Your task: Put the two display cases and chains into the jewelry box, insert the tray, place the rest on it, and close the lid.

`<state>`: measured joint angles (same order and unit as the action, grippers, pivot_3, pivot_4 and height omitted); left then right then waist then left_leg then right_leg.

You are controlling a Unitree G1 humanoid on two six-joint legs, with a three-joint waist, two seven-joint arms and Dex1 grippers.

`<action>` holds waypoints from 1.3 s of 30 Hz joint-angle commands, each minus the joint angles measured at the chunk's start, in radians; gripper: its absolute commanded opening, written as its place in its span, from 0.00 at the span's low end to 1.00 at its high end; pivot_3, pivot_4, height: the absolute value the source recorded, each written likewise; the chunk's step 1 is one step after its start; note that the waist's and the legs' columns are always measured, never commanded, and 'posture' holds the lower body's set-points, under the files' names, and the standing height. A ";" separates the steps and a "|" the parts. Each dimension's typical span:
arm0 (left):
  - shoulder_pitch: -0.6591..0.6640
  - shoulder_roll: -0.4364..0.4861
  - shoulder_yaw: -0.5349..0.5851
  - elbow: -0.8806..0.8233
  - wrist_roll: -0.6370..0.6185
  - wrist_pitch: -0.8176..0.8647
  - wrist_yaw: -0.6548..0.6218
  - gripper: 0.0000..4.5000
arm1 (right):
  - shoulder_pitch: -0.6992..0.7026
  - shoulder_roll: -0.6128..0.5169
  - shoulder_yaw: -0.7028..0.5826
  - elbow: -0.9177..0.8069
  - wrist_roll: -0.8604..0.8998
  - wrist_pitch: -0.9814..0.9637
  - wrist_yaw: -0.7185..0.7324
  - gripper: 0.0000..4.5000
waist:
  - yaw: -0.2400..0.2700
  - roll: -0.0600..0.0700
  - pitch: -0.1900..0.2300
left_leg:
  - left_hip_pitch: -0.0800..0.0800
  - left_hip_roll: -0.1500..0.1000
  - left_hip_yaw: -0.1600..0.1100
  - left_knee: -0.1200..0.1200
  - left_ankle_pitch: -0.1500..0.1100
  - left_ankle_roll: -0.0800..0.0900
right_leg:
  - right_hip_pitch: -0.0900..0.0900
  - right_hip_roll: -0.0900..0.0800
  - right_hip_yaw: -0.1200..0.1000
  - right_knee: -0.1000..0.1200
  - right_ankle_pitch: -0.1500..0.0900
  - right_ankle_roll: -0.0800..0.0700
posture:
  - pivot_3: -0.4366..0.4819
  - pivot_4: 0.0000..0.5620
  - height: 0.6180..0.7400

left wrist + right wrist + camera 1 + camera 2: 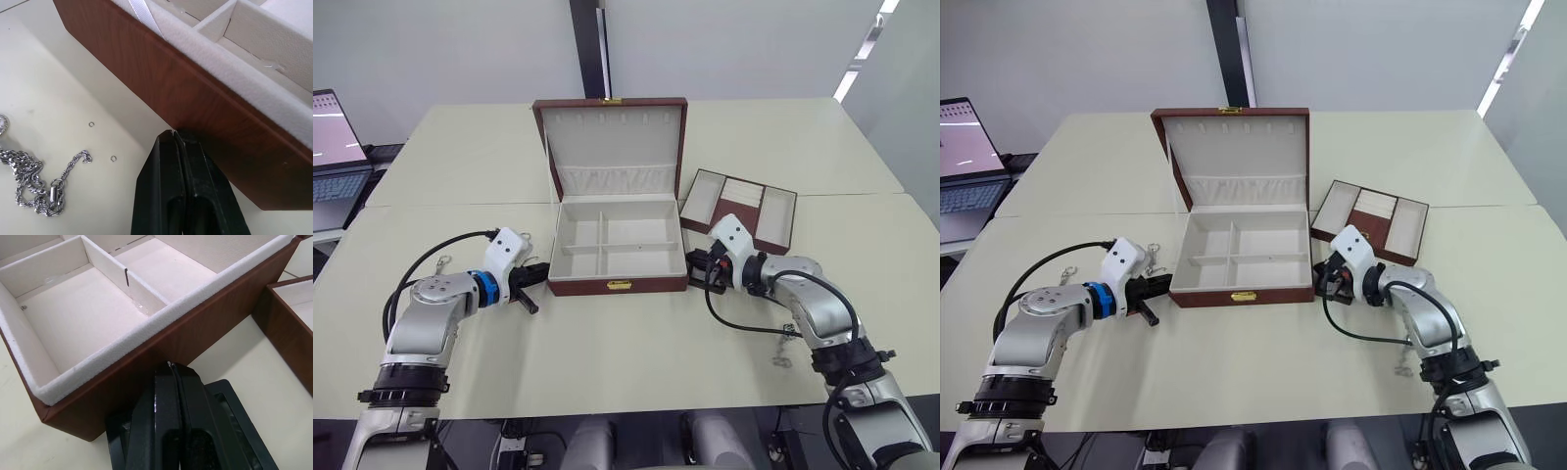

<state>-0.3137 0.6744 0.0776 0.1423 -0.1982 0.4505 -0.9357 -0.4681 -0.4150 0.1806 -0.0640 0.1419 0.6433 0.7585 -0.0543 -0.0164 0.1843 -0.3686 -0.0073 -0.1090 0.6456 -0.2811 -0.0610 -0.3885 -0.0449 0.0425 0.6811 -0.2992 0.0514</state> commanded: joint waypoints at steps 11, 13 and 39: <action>0.023 -0.011 -0.031 -0.054 -0.035 -0.011 -0.042 0.00 | 0.033 0.020 0.036 -0.076 0.043 0.017 0.040 0.01 | 0.000 0.000 0.000 | 0.001 0.000 0.000 0.000 0.000 0.000 | 0.000 0.000 0.000 0.000 0.000 0.000 | 0.48 0.27 1.00; 0.020 -0.010 -0.029 -0.047 -0.033 -0.015 -0.043 0.00 | 0.031 0.021 0.034 -0.071 0.041 0.013 0.039 0.01 | 0.000 0.000 0.000 | 0.001 0.000 0.000 0.000 0.000 0.000 | 0.000 0.000 0.000 0.000 0.000 0.000 | 0.48 0.27 1.00; 0.102 0.282 0.278 0.210 -0.126 -0.081 -0.117 0.39 | 0.170 -0.313 -0.404 0.101 0.237 -0.173 0.233 0.36 | 0.000 0.000 0.000 | 0.000 0.000 0.001 -0.001 0.000 0.000 | 0.000 0.000 0.000 -0.001 0.000 0.000 | 0.48 0.27 1.00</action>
<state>-0.2142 0.9357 0.3178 0.3304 -0.3148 0.3984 -1.0410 -0.2992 -0.7074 -0.1821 0.0308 0.3660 0.5167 0.9615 -0.0542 -0.0165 0.1842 -0.3679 -0.0069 -0.1080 0.6448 -0.2813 -0.0607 -0.3883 -0.0448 0.0426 0.6806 -0.2993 0.0513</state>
